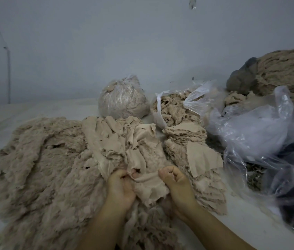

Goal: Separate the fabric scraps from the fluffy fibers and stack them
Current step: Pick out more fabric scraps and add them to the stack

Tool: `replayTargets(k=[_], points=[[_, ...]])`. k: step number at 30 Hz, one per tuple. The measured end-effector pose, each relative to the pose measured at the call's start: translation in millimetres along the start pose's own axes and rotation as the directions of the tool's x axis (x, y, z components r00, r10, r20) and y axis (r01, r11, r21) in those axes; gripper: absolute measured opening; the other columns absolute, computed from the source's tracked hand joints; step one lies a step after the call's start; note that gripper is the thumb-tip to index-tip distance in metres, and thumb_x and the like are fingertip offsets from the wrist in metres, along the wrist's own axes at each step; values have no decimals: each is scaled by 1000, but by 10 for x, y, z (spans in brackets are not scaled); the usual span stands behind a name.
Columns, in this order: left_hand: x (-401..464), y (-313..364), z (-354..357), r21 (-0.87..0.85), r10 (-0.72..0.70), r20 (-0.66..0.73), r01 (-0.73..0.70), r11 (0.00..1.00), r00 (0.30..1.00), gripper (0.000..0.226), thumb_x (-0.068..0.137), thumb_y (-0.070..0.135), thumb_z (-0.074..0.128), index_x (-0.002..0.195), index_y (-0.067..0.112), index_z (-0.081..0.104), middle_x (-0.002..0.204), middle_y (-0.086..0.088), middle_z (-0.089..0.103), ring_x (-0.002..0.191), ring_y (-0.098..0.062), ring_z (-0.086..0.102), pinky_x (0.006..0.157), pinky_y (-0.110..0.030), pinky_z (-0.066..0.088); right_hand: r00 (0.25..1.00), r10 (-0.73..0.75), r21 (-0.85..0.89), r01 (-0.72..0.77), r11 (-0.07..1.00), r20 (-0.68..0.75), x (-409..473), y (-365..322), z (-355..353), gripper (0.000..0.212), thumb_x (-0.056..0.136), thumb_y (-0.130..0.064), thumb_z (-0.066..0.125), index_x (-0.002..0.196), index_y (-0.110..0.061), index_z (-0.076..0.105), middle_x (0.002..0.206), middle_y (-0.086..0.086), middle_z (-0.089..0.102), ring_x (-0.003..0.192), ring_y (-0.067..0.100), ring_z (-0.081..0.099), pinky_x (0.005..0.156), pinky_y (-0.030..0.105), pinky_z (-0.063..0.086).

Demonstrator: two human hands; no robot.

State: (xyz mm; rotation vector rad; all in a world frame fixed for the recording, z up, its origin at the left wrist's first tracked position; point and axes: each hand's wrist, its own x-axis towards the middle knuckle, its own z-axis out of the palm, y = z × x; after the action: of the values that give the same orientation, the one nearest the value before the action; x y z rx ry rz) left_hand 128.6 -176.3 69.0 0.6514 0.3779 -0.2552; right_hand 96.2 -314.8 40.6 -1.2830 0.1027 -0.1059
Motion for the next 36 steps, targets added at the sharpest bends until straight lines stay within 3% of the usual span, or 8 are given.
replayTargets(k=[5,10,16,19,23,27,30,36], points=[[29,-65,35,192,97,-35,-88,978,995,28,99,7,41,75,2,55,54,-6,60,50,-14,59,50,-25,50,996,-85,-137,80,987,-35,-6,-31,2,23,96,-15,54,75,-11,45,69,7,41,67,21,36,63,33,33],[193,248,-91,-34,98,-144,-104,994,985,28,101,11,35,75,11,46,62,-2,46,49,-8,38,34,-11,32,984,-129,-83,119,989,-126,-23,-39,-152,25,95,-16,54,73,-9,46,53,-5,47,49,6,44,48,22,38],[79,-117,-10,567,-51,161,-50,822,986,65,71,61,60,103,5,63,97,-14,72,60,-18,60,54,-29,48,985,-141,-96,151,984,96,-20,-109,-91,29,86,-37,58,71,-12,58,56,-1,53,51,10,48,52,22,40],[16,-264,39,657,-52,313,-177,733,948,51,81,52,58,101,7,71,102,-19,71,91,-32,69,82,-41,54,982,-42,-12,45,999,184,38,-211,-100,39,87,-38,59,79,-1,65,69,19,61,62,27,57,61,34,48],[23,-259,27,586,88,334,-279,761,939,23,74,33,65,79,11,72,80,-13,71,69,-18,67,59,-27,54,989,15,-56,-7,998,144,62,-358,-193,48,79,-57,53,66,-16,72,52,6,60,44,15,53,41,21,41],[39,-276,29,622,126,354,-334,709,927,21,83,32,62,71,17,68,76,-10,69,70,-18,65,64,-31,53,958,213,14,-219,976,191,115,-367,-291,79,82,-69,34,85,-2,76,85,21,72,72,26,69,58,31,56],[53,-292,35,615,173,329,-350,707,928,22,89,27,60,79,8,64,84,-16,69,78,-27,63,75,-41,51,959,198,-51,-192,980,204,82,-369,-295,60,84,-55,54,90,4,69,75,17,69,63,23,65,54,28,52],[39,-266,76,683,302,290,-417,599,908,33,88,29,63,82,-3,60,67,-7,64,59,-19,60,53,-29,48,992,-94,-252,70,965,-82,160,-314,-359,21,83,-18,71,63,-14,66,59,4,61,53,16,52,50,25,44]])
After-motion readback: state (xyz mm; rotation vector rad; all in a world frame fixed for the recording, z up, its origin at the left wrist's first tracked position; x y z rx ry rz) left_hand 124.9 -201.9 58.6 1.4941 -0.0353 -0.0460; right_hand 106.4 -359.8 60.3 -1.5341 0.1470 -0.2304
